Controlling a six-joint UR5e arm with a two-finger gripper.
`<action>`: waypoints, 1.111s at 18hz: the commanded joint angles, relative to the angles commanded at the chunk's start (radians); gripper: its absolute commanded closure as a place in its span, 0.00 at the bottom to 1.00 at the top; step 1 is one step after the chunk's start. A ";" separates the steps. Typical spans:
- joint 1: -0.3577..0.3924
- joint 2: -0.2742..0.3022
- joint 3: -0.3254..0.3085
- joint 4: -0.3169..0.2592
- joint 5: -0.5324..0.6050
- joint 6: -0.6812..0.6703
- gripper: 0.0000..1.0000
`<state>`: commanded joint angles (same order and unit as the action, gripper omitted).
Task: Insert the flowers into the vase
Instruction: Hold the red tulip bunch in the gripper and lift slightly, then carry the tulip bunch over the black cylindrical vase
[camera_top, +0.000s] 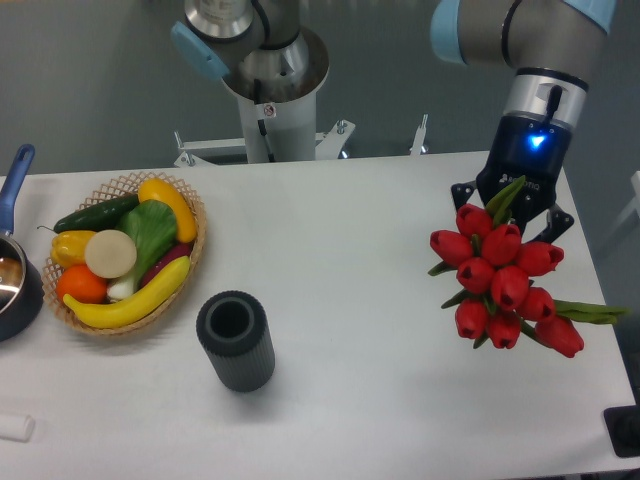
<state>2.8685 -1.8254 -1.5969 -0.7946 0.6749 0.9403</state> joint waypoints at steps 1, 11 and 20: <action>0.000 0.002 -0.003 0.002 0.002 0.002 0.74; -0.006 0.003 -0.002 0.021 -0.003 0.003 0.74; -0.097 -0.080 0.032 0.093 -0.028 0.006 0.75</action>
<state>2.7720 -1.9051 -1.5647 -0.7011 0.6474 0.9465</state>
